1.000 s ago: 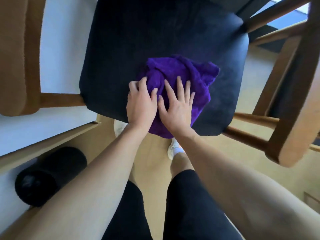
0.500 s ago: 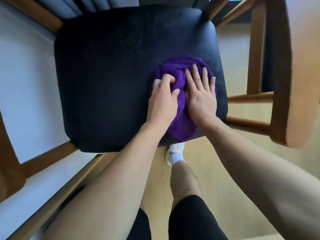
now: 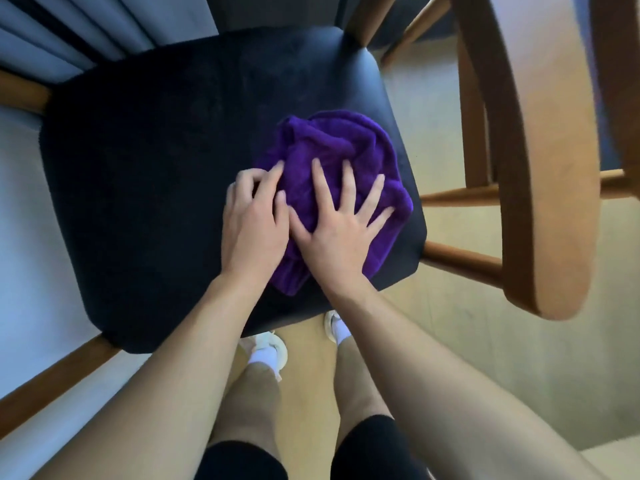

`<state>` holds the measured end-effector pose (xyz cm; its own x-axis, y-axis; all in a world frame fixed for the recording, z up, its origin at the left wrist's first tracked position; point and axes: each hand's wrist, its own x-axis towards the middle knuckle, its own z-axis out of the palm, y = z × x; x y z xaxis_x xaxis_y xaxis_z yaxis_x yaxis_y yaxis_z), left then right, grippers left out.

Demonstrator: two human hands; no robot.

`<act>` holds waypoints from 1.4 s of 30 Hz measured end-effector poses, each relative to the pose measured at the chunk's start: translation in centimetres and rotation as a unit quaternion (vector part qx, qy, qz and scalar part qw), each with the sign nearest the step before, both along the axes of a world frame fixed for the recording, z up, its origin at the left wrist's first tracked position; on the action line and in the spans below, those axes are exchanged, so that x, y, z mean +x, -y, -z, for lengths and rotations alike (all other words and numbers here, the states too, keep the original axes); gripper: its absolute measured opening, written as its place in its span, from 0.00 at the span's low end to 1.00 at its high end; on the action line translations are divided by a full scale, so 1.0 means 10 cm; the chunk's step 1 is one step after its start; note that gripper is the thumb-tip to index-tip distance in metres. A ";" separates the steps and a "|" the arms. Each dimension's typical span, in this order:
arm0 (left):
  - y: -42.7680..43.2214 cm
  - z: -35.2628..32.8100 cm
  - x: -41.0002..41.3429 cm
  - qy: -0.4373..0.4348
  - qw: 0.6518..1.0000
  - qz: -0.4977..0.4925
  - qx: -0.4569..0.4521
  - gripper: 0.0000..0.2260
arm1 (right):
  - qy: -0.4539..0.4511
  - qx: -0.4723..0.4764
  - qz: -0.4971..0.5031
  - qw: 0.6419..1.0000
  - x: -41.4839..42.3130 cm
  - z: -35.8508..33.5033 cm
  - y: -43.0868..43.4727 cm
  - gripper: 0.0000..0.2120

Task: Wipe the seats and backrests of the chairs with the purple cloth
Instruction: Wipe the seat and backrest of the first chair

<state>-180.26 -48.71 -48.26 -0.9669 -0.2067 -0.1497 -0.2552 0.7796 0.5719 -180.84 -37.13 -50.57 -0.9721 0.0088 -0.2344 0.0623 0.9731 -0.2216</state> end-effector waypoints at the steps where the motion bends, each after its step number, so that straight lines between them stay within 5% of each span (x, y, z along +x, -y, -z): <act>1: 0.02 0.04 0.00 -0.006 1.000 0.010 -0.009 0.18 | -0.012 0.003 0.000 1.000 -0.06 0.05 -0.02 0.35; 13: 0.18 0.45 -0.31 -0.002 0.993 0.015 -0.116 0.22 | -0.097 -0.037 -0.018 0.994 -0.84 0.18 -0.03 0.27; 19: 0.28 0.48 -0.25 -0.027 0.997 0.044 -0.059 0.21 | -0.125 -0.091 0.079 0.985 -0.37 0.10 -0.09 0.22; 26: 0.33 0.55 -0.23 -0.048 0.987 0.075 -0.133 0.20 | -0.116 -0.058 0.106 0.986 0.30 0.10 -0.16 0.30; 28: 0.35 0.58 -0.23 -0.066 0.991 0.064 -0.094 0.20 | -0.103 -0.031 0.124 0.986 0.12 0.14 -0.07 0.35; 32: 0.40 0.59 -0.23 -0.090 0.994 0.049 -0.031 0.18 | -0.082 -0.069 0.188 0.976 -0.41 0.17 0.03 0.30; 42: 0.32 0.60 -0.23 -0.064 0.992 0.053 -0.095 0.18 | -0.092 -0.174 0.128 0.972 -1.48 0.09 -0.08 0.27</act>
<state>-182.61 -51.96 -54.25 -0.9933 -0.1155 0.0084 -0.1003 0.8946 0.4354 -195.61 -36.29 -51.51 -0.9742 0.2076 -0.0887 0.2209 0.7948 -0.5652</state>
